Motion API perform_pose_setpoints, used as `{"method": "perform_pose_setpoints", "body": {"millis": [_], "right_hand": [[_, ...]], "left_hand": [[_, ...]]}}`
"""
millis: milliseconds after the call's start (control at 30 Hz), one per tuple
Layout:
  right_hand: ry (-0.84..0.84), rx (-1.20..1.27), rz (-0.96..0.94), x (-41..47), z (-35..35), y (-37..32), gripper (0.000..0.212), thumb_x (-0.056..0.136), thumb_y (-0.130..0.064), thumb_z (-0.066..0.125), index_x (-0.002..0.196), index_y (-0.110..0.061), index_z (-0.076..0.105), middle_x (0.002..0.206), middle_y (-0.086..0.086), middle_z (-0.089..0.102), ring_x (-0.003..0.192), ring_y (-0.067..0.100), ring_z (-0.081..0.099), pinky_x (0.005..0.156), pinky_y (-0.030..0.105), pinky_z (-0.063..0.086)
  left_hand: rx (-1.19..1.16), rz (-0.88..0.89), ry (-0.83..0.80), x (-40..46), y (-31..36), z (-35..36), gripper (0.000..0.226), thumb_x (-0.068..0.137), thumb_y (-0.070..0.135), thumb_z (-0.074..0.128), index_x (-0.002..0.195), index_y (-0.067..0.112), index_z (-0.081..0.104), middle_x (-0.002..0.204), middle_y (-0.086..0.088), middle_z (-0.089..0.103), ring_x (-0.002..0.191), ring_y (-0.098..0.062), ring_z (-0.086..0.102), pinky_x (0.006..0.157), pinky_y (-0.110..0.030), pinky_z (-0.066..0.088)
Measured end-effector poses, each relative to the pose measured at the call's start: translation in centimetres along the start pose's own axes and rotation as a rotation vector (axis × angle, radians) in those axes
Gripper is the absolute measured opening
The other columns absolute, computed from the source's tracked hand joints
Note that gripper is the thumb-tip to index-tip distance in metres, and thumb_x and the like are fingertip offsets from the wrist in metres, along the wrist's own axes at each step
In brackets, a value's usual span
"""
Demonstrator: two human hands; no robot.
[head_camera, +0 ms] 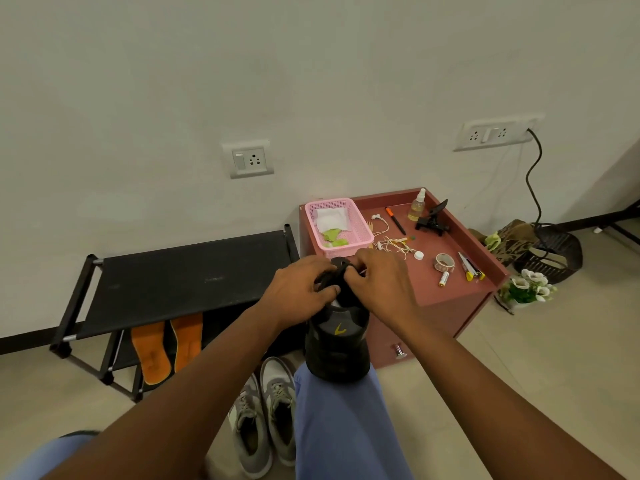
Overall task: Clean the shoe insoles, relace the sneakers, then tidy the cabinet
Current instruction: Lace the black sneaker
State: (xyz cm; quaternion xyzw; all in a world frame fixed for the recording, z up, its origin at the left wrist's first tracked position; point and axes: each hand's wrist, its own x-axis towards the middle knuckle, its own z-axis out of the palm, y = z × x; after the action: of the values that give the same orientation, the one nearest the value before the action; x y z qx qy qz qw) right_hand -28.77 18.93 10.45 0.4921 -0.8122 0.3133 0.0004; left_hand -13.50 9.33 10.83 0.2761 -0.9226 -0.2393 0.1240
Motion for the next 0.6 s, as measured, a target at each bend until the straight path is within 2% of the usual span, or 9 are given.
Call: {"method": "perform_pose_setpoints", "body": {"millis": [100, 333, 467, 600], "right_hand": [[0.04, 0.049, 0.063, -0.1, 0.7, -0.3, 0.021, 0.089, -0.022, 0.06, 0.071, -0.013, 0.055, 0.065, 0.003, 0.06, 0.064, 0.024, 0.056, 0.059, 0.038, 0.044], [0.092, 0.055, 0.089, -0.2, 1.6, -0.4, 0.018, 0.099, -0.019, 0.054, 0.083, -0.017, 0.046, 0.072, 0.003, 0.055, 0.067, 0.026, 0.05, 0.067, 0.034, 0.033], [0.079, 0.101, 0.086, 0.1, 1.5, -0.3, 0.019, 0.096, -0.025, 0.061, 0.08, -0.017, 0.055, 0.074, 0.0, 0.063, 0.072, 0.025, 0.057, 0.067, 0.036, 0.043], [-0.033, 0.162, 0.117, 0.7, 0.7, -0.2, 0.017, 0.088, -0.025, 0.07, 0.073, -0.021, 0.063, 0.07, -0.007, 0.066, 0.071, 0.015, 0.063, 0.066, 0.032, 0.051]], "left_hand": [[0.068, -0.035, -0.05, 0.2, 0.1, -0.1, 0.041, 0.095, 0.042, 0.068, 0.133, 0.029, 0.06, 0.123, 0.007, 0.066, 0.106, -0.013, 0.062, 0.095, -0.034, 0.051], [0.118, -0.058, -0.092, 0.6, -0.2, 0.2, 0.049, 0.097, 0.027, 0.066, 0.144, 0.025, 0.051, 0.128, -0.003, 0.068, 0.109, -0.022, 0.066, 0.097, -0.035, 0.053], [0.102, -0.001, -0.051, 1.2, 0.1, -0.1, 0.053, 0.098, 0.039, 0.065, 0.146, 0.027, 0.046, 0.13, -0.002, 0.068, 0.111, -0.023, 0.066, 0.097, -0.038, 0.054], [0.1, 0.022, 0.031, 2.1, 0.5, -0.1, 0.037, 0.101, 0.038, 0.059, 0.136, 0.026, 0.054, 0.126, -0.003, 0.07, 0.109, -0.026, 0.067, 0.093, -0.045, 0.055]]}}
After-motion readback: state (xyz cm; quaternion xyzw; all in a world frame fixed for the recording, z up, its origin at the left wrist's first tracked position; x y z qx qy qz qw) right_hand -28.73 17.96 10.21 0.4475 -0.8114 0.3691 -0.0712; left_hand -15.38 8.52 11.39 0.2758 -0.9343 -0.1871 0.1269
